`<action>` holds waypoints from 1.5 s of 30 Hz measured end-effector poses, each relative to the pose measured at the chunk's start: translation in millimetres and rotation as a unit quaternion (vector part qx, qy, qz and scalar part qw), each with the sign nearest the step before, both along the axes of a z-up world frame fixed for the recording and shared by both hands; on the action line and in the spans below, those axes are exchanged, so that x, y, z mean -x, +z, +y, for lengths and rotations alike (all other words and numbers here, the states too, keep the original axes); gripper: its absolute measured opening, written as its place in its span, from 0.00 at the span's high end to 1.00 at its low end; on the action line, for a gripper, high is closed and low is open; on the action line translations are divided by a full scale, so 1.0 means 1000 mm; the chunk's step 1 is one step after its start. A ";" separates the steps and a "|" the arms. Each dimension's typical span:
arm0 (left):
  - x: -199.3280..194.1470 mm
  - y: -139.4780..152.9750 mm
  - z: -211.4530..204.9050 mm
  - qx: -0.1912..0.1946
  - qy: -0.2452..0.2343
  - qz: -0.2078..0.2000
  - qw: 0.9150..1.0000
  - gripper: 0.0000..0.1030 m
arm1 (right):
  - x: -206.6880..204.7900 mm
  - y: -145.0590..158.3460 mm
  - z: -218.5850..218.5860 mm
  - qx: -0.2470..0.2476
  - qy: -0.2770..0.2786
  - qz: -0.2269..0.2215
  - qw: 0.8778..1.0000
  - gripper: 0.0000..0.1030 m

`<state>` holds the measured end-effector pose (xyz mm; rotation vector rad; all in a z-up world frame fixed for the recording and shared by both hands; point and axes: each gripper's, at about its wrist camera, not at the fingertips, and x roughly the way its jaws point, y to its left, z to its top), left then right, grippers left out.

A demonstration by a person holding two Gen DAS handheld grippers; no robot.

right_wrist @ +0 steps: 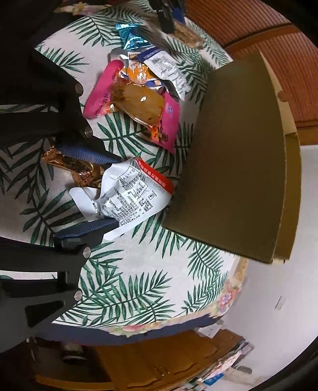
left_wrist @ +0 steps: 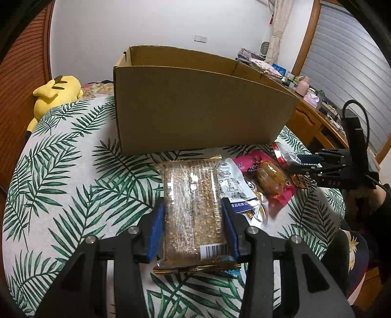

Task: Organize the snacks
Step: 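Grasp the white printed pouch with the right tool while left tool lifts granola bar, then carry both packs into the box and open both tools to release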

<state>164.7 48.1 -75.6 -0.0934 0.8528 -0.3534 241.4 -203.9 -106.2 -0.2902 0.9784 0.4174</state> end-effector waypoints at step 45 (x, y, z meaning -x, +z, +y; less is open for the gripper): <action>-0.094 0.121 -0.012 -0.003 -0.018 -0.130 0.991 0.58 | -0.009 0.146 0.052 -0.057 0.052 -0.175 0.982 0.55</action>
